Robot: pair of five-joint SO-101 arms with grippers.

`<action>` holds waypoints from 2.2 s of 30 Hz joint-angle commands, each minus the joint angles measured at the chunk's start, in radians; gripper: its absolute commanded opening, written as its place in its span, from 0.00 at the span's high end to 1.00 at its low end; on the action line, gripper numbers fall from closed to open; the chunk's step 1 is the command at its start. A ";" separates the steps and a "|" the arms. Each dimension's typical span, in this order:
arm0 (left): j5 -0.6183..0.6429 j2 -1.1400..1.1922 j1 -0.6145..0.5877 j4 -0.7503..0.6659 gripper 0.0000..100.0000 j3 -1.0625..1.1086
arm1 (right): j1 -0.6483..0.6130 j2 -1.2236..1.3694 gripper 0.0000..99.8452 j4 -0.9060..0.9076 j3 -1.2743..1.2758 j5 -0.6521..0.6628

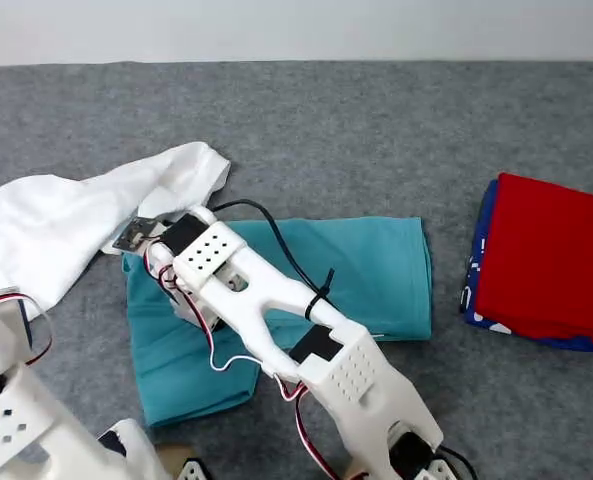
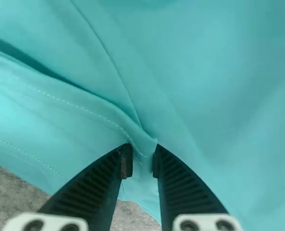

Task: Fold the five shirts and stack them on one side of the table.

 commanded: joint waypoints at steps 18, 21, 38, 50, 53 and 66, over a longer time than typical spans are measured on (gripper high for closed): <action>0.008 0.003 -0.002 0.005 1.00 -0.002 | 0.108 -0.136 0.99 0.064 -0.051 0.066; 0.008 0.003 -0.002 0.002 1.00 0.010 | 0.151 -0.133 0.99 0.042 -0.051 0.064; 0.003 0.003 -0.002 -0.003 1.00 0.062 | 0.150 -0.102 0.88 0.065 -0.049 0.072; 0.003 0.003 -0.009 -0.038 1.00 0.058 | -0.022 -0.300 0.86 0.081 -0.049 0.210; 0.005 0.003 -0.009 -0.052 1.00 0.058 | -0.058 -0.271 0.86 0.071 -0.046 0.239; 0.008 0.003 -0.009 -0.049 1.00 0.059 | -0.183 -0.079 0.86 -0.012 -0.051 0.242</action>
